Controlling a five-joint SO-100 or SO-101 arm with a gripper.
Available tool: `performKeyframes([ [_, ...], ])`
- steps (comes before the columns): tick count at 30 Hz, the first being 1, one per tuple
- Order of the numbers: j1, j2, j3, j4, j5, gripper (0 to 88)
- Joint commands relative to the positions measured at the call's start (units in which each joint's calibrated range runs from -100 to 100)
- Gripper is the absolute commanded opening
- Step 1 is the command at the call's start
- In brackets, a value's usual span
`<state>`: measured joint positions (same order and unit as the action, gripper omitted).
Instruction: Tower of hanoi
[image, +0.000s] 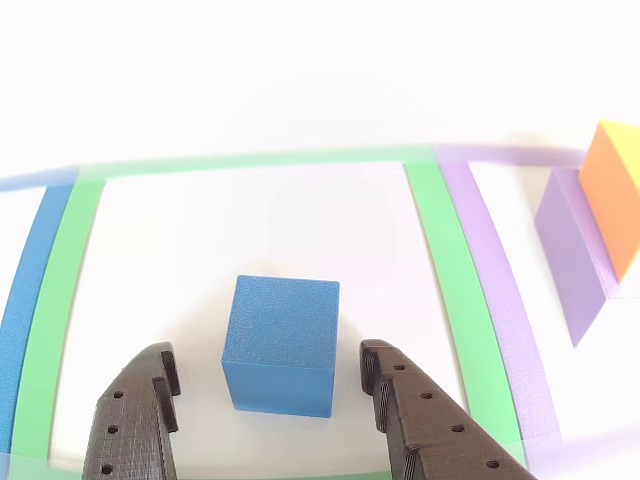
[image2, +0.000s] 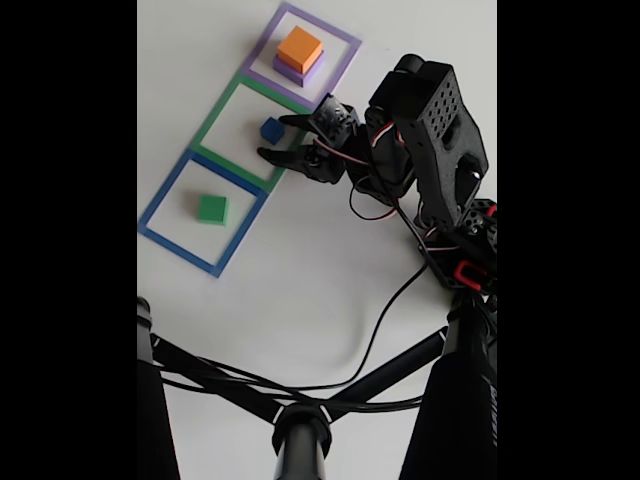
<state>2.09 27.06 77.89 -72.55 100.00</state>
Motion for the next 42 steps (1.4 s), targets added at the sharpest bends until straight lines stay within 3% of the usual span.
performKeyframes([
  [1,-0.7,-2.1,0.0,-1.1,0.0,16.7],
  [30,-1.5,-5.6,-0.2,0.1,0.0,4.8],
  [37,-1.8,-16.5,2.3,7.8,0.0,4.6],
  [42,-1.9,-31.8,3.9,21.4,0.0,4.6],
])
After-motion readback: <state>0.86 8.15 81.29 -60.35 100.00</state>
